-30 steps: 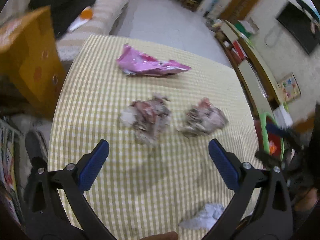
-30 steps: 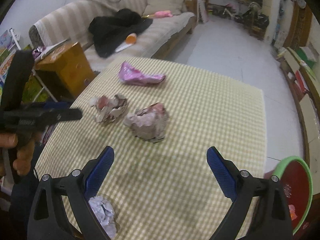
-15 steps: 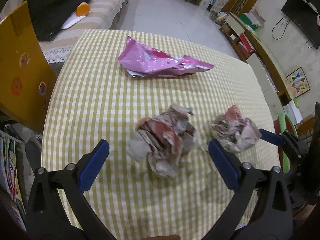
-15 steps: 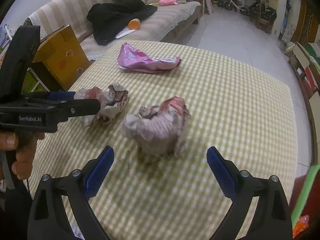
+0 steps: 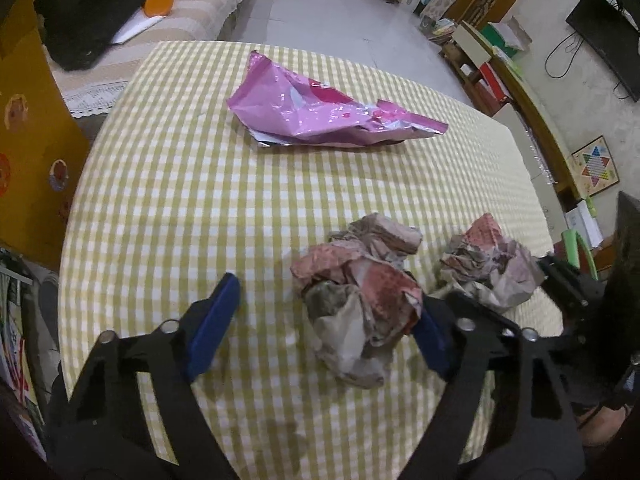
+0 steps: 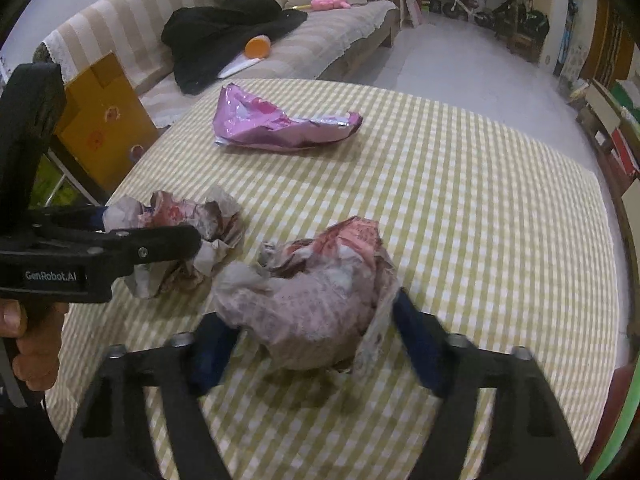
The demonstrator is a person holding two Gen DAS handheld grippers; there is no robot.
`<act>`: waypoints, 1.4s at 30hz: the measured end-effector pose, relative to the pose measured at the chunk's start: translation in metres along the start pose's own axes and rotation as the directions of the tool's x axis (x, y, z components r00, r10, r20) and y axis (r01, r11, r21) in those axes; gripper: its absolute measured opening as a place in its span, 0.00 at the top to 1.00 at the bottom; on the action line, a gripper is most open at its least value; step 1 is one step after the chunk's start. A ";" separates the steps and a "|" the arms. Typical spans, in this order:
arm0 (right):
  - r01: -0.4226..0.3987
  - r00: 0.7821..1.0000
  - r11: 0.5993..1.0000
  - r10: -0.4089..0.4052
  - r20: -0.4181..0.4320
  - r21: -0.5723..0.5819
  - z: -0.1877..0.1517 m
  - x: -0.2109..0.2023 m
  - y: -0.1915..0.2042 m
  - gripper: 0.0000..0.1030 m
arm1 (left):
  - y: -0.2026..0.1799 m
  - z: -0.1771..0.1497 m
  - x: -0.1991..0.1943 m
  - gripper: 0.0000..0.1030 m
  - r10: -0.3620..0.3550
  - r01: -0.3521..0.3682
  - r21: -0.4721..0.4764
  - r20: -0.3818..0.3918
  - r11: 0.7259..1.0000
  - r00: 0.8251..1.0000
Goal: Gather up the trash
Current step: 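Grasp a crumpled paper wrapper with the right tool while the left tool grasps another, then carry both wrappers over the green bin and open both tools to drop them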
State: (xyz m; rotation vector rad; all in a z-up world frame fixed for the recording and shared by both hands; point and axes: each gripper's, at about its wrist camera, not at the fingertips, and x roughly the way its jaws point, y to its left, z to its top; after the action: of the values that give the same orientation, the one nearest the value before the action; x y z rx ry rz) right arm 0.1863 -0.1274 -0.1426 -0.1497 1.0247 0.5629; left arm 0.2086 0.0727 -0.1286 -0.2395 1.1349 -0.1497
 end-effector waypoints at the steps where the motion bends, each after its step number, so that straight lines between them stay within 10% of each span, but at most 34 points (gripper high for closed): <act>1: -0.005 1.000 1.000 0.005 0.000 0.002 0.000 -0.001 0.000 0.47 | 0.000 -0.001 -0.001 0.36 -0.009 0.009 0.003 0.001 1.000 1.000; 13: -0.026 1.000 0.999 0.026 -0.002 0.027 -0.006 -0.024 -0.005 0.56 | -0.013 -0.005 -0.008 0.67 -0.072 0.072 -0.020 -0.009 0.997 0.997; 42: 0.066 0.991 0.996 -0.072 0.110 0.056 -0.041 -0.184 -0.038 0.56 | -0.080 -0.016 -0.107 0.68 -0.071 0.059 0.109 0.108 0.992 0.992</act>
State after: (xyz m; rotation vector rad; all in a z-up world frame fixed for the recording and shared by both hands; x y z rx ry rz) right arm 0.1019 -0.2439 -0.0149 -0.1062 0.9209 0.4758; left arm 0.1498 0.0194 -0.0200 -0.1883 1.0050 -0.2504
